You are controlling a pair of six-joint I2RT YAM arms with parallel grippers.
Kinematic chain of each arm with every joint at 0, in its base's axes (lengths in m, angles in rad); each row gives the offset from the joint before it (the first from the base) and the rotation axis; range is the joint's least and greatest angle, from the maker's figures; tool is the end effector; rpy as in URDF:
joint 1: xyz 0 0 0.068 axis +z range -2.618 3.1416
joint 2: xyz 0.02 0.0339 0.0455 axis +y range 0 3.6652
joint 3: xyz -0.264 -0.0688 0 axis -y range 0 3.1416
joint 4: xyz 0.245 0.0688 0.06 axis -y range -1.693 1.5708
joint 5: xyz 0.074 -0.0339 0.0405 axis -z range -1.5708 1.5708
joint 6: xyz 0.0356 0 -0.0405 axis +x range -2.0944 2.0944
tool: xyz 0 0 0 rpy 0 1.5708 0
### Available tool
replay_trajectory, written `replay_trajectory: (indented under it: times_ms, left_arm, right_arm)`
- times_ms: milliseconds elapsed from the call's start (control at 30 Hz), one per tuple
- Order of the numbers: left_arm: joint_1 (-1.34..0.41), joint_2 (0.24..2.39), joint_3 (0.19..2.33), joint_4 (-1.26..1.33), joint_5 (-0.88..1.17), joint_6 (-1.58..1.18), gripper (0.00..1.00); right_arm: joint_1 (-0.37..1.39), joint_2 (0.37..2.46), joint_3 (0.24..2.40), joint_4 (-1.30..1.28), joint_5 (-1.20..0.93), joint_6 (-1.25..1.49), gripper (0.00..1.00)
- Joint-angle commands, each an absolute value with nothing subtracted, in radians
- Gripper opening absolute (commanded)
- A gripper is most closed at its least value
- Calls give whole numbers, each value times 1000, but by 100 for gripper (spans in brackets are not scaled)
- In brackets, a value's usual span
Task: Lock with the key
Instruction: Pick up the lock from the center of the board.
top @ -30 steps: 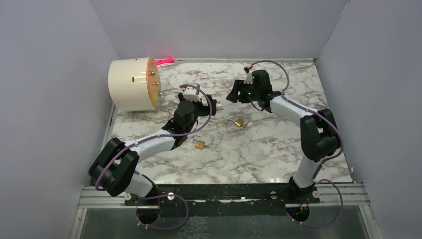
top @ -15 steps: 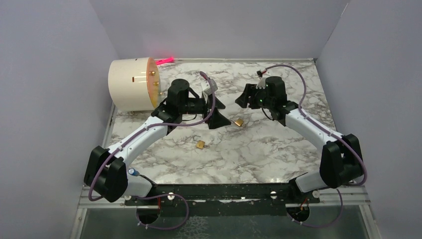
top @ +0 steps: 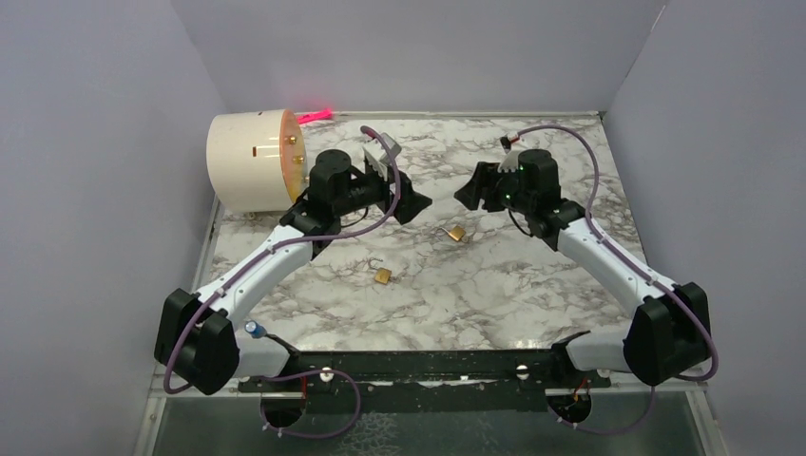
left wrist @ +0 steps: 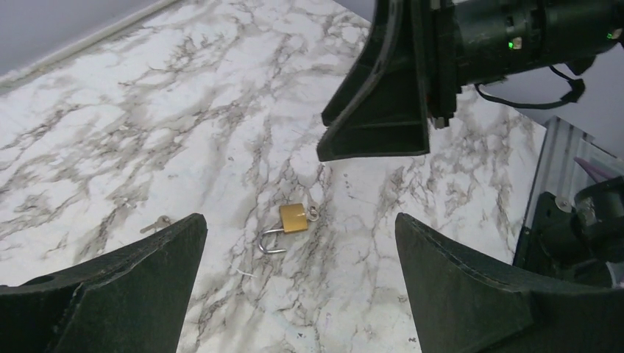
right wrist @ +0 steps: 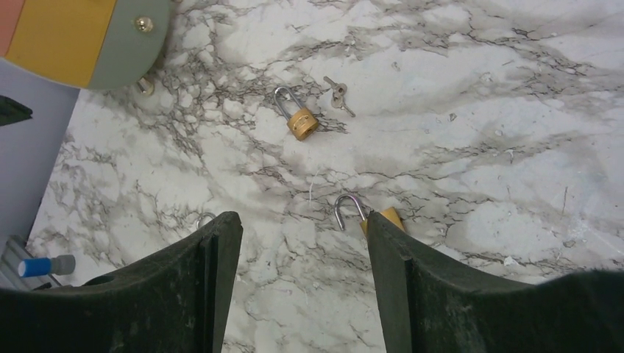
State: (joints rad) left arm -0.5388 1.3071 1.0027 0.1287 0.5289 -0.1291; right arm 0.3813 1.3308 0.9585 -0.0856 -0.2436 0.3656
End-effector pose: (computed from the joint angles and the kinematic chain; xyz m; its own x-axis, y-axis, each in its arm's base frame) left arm 0.2535 -0.1724 0.3339 -0.2607 0.0264 -0.9651 0.8429 0.4936 -0.2142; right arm 0.2796 0.1213 0.2887 -0.5841 0.1396 -0.7996 -0.3781 0.8249 0.4203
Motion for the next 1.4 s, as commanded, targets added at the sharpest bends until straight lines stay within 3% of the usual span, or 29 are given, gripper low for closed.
replay_trajectory:
  times_ms: [0,133,500,700,867,1000,1133,1367]
  left_arm:
    - [-540,1227,919,231,376,-139,98]
    - [-533,1223,853,323,258,-87,98]
    - [-468,1533,1003,358,223,10,99]
    - [-373,1681,1161,142,112,-150,98]
    - [-364,1628,1222,83,112,-172,99]
    - [-364,1568,1143,142,130,-154,98]
    - [-370,1505,1059,253,221,-173,98]
    - [-370,1425,903,445,343,-133,98]
  right_arm:
    - [385,1235,921,-83,-190,359,69]
    - [385,1179,867,-60,-205,362,71]
    - [385,1112,803,-55,-269,386,71]
    - [385,1028,751,-53,-276,397,71]
    - [385,981,715,-83,-275,406,71]
    - [385,997,712,-121,-250,392,71]
    - [392,1067,735,-155,-230,359,70]
    - [544,1279,819,-184,-9,289,68]
